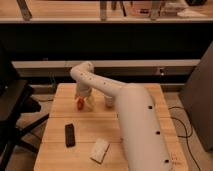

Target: Drag the pepper across the table

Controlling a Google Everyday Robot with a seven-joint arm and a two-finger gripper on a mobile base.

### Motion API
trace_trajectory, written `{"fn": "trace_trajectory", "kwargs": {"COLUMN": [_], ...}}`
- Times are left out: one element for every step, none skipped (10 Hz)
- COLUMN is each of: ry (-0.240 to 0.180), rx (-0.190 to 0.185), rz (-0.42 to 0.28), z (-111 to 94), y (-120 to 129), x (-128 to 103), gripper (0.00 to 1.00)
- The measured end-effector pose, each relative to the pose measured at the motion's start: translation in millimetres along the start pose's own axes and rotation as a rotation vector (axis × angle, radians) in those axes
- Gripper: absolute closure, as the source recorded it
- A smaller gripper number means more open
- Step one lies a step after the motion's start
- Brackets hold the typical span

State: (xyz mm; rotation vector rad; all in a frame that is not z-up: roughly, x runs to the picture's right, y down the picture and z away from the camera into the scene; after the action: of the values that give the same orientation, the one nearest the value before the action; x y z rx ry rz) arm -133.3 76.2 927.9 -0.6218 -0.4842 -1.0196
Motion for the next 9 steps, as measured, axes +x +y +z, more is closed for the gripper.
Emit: {"fn": "trace_trajectory", "kwargs": {"ry": [0.0, 0.0, -0.001, 0.0, 0.0, 0.0, 0.001, 0.001, 0.001], "rx": [-0.004, -0.008, -0.013, -0.016, -0.02, -0.022, -0.025, -0.028, -0.03], "rz": [-0.001, -0.003, -0.006, -0.009, -0.012, -0.013, -0.014, -0.013, -0.014], "z": [1.4, 1.5, 2.5, 2.9, 4.1, 4.7, 5.3, 5.8, 6.3], "y": [1.5, 1.7, 2.2, 2.2, 2.6, 3.8, 5.1, 6.9, 7.5], "x": [1.4, 2.1, 2.2, 2.7, 3.4, 5.1, 6.8, 8.5, 9.7], "gripper": [0.2, 0.2, 0.2, 0.2, 0.2, 0.2, 0.2, 0.2, 0.2]}}
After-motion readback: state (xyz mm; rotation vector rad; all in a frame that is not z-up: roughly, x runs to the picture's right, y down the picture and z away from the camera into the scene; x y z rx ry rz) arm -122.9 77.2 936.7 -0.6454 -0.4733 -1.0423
